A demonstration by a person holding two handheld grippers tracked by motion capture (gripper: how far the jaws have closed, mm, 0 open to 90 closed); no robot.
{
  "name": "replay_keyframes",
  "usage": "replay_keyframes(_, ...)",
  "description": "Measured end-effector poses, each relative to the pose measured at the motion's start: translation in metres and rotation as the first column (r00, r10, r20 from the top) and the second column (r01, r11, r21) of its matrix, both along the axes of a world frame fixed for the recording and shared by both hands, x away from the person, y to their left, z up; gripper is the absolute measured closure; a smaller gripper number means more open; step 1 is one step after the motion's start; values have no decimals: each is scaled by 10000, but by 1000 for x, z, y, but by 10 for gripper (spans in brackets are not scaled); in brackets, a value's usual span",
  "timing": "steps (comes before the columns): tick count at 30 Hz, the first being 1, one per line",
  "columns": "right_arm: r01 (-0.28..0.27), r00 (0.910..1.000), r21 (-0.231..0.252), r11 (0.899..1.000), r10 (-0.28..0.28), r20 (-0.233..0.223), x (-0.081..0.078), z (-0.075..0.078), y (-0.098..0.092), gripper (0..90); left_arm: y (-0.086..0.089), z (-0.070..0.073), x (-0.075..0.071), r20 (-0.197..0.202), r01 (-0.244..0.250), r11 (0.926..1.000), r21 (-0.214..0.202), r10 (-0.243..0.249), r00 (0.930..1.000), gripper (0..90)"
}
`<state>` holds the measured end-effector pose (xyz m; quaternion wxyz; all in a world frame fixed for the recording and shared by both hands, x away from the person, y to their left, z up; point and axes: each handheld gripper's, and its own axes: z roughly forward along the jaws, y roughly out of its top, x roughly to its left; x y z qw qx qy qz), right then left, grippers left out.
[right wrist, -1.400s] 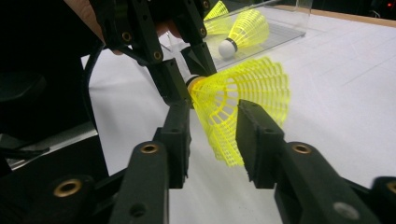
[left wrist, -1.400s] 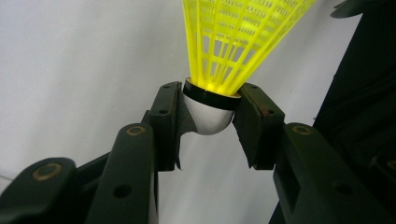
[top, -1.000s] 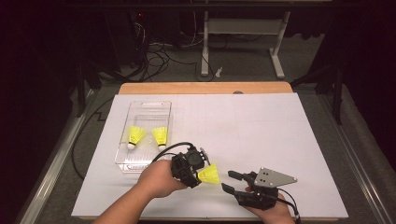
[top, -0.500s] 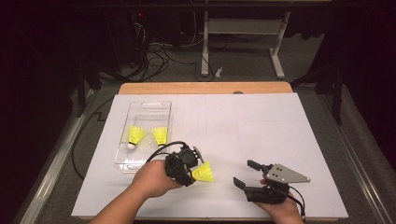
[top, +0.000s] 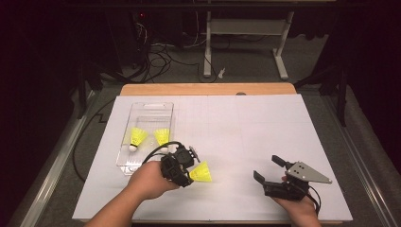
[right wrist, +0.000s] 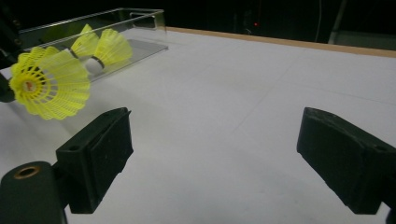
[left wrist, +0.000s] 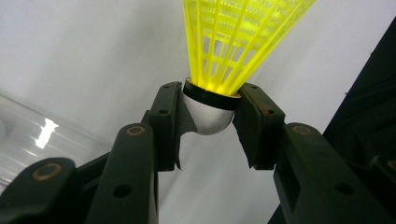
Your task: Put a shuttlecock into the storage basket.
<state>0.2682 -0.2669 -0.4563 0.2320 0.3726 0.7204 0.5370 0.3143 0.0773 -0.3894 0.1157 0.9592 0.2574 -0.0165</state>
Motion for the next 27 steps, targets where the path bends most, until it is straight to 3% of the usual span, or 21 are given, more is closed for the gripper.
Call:
replay_keyframes(9, 630, 9978, 138, 9979, -633, 192, -2, 2, -15, 37, 7, 3, 0, 11, -160, 9999, -35, 160, 9999, 626)
replay_keyframes(15, 638, 9975, 378, 9973, -649, 290, -3, 3, -17, 4, 11, 5, 0, 25, -263, 9996, -36, 263, 9997, 625)
replay_keyframes(27, 532, 9964, 347, 9980, -554, 646, -4, -2, -11, 4, 15, 6, 0, -33, -333, 9994, -132, 333, 9994, 625)
